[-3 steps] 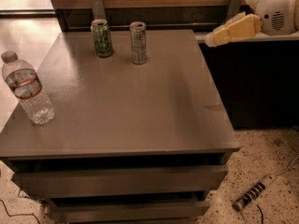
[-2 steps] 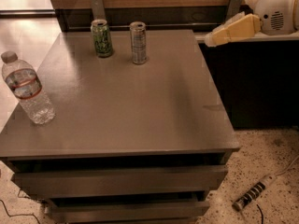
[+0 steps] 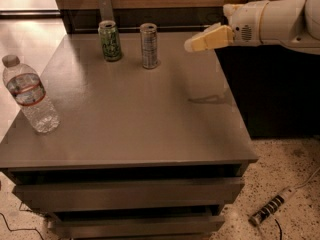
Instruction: Move redbull can near water bottle
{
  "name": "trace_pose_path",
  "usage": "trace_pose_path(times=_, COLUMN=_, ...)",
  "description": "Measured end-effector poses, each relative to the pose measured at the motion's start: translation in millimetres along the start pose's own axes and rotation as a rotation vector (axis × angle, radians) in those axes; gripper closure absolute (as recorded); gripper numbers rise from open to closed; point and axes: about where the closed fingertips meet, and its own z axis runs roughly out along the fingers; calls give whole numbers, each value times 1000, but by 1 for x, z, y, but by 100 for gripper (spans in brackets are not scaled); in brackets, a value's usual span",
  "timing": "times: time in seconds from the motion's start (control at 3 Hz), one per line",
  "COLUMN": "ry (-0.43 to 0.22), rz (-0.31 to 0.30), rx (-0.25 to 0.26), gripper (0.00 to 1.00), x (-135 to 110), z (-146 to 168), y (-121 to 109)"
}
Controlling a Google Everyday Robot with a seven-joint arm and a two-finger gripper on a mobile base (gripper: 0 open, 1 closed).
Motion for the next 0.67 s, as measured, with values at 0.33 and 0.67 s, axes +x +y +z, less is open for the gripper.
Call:
trace_pose_path(times=0.33, ry=-50, rz=18, rx=-47, gripper=0, x=2, z=42, y=7)
trace_pose_path(times=0.67, ry=-82, rz=32, rx=-104, gripper=0, x=3, z=85, y=17)
